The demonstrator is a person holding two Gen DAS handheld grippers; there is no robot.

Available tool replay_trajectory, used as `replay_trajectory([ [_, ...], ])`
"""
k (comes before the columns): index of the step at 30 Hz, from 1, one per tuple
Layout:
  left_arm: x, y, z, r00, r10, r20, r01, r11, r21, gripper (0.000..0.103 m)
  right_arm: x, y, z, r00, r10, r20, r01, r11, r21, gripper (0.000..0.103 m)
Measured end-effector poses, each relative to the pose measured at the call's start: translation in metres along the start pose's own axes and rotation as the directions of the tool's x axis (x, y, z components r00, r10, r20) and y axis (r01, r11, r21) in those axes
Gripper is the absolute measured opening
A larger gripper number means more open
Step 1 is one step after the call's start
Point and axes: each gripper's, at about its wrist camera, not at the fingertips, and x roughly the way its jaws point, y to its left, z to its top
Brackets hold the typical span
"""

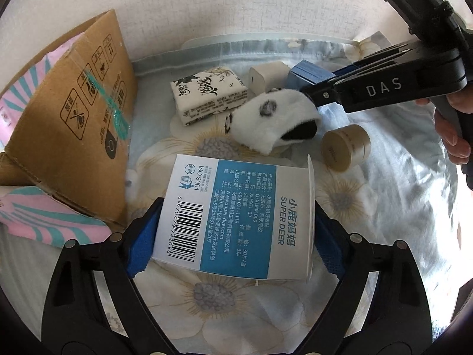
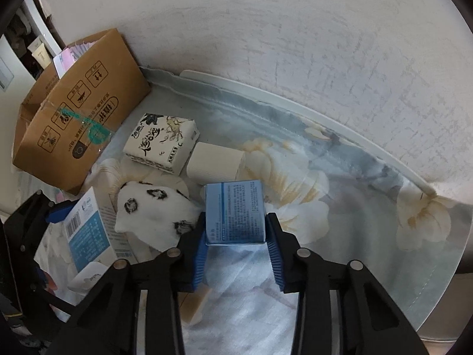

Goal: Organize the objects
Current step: 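Grasp the SUPER DEER carton with the left tool while the right tool grasps the small blue box, then carry the carton and blue box into the cardboard box and release both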

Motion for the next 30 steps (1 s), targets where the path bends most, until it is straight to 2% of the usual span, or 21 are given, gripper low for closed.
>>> replay_trajectory([
  [11, -0.03, 0.002, 0.01, 0.997, -0.051, 0.05, 0.05, 0.999, 0.016, 0.09, -0.028, -0.008, -0.006, 0.999, -0.013, 0.042, 0.011, 0.999, 0.043, 0.032],
  [18, -0.072, 0.001, 0.04, 0.988, -0.1, 0.115, 0.097, 0.995, 0.037, 0.09, -0.069, 0.002, -0.007, 0.996, -0.025, 0.085, 0.02, 0.998, 0.057, 0.031],
  [24, -0.12, 0.023, 0.066, 0.976, -0.124, 0.177, 0.119, 0.992, 0.039, 0.09, -0.117, 0.016, 0.017, 0.991, -0.035, 0.126, 0.027, 0.998, 0.06, 0.031],
  [26, -0.133, 0.032, 0.08, 0.972, -0.125, 0.197, 0.121, 0.992, 0.037, 0.09, -0.117, 0.024, 0.025, 0.989, -0.039, 0.14, 0.031, 0.998, 0.059, 0.031],
  [30, -0.16, 0.068, 0.099, 0.965, -0.122, 0.23, 0.123, 0.992, 0.01, 0.09, -0.141, 0.045, 0.05, 0.983, -0.045, 0.179, 0.039, 0.999, 0.037, 0.031],
])
